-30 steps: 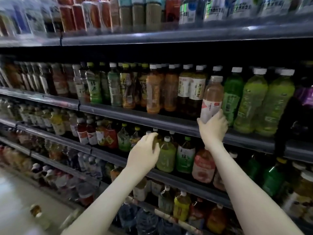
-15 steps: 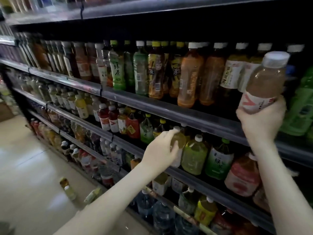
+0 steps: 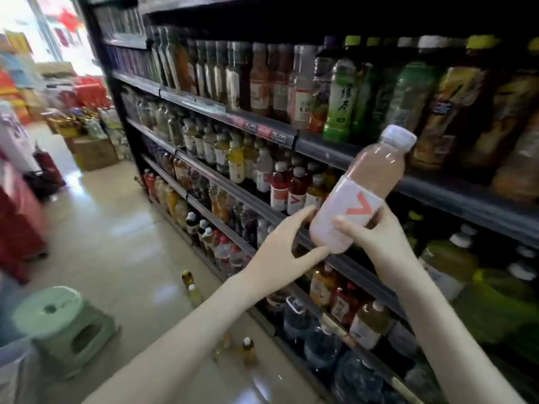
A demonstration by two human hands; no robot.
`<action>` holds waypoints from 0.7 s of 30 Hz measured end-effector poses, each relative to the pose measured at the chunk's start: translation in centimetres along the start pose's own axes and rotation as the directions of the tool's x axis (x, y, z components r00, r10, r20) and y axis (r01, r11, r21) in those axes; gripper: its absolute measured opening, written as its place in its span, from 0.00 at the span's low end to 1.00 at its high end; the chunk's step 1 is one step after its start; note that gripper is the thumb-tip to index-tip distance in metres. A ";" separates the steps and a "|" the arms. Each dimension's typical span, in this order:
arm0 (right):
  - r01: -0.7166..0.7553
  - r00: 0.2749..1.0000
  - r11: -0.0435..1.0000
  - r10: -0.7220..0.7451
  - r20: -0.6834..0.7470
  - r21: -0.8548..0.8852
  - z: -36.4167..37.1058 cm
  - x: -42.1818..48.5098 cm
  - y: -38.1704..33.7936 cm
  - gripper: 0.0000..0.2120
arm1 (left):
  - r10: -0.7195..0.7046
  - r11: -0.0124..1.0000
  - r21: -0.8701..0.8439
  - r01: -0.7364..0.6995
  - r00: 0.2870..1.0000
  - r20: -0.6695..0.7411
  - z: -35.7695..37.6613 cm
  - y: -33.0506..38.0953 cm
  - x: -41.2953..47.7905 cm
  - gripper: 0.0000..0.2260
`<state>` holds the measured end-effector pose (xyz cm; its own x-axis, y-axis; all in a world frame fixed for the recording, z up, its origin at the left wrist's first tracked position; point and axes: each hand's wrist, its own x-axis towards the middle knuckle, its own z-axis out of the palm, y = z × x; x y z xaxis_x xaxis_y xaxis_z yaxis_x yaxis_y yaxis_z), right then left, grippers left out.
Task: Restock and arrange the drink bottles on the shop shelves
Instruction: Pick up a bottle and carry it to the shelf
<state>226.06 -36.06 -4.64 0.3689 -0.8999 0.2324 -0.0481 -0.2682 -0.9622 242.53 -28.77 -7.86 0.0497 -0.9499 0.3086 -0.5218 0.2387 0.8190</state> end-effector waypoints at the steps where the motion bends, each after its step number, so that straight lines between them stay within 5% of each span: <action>1: -0.019 0.999 1.000 0.018 0.047 0.007 2.9 0.5 0.4 0.26 | -0.013 1.000 -0.008 0.013 0.999 0.037 -2.3 -0.9 -0.4 0.28; 5: -0.100 0.977 0.994 0.105 0.187 -0.037 14.2 3.4 1.5 0.25 | -0.180 0.981 -0.064 0.182 0.983 0.032 -11.4 -5.8 -1.4 0.32; 10: -0.143 0.940 0.989 0.149 0.309 -0.040 24.9 7.2 1.6 0.20 | -0.230 0.973 -0.028 0.229 0.971 -0.066 -19.7 -11.8 -1.3 0.24; 17: -0.283 0.942 0.954 0.257 0.216 0.098 32.5 14.3 4.7 0.18 | -0.224 0.949 0.238 0.208 0.974 0.040 -24.3 -21.2 3.6 0.16; 21: -0.321 0.942 0.936 0.299 0.154 0.145 35.5 20.3 9.1 0.15 | -0.221 0.928 0.325 0.182 0.971 0.088 -26.5 -27.1 8.6 0.22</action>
<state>266.07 -44.58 -13.69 0.4756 -0.8749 -0.0911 -0.0286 0.0882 -0.9957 279.68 -38.06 -14.56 0.0887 -0.9932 0.0756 -0.7521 -0.0170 0.6588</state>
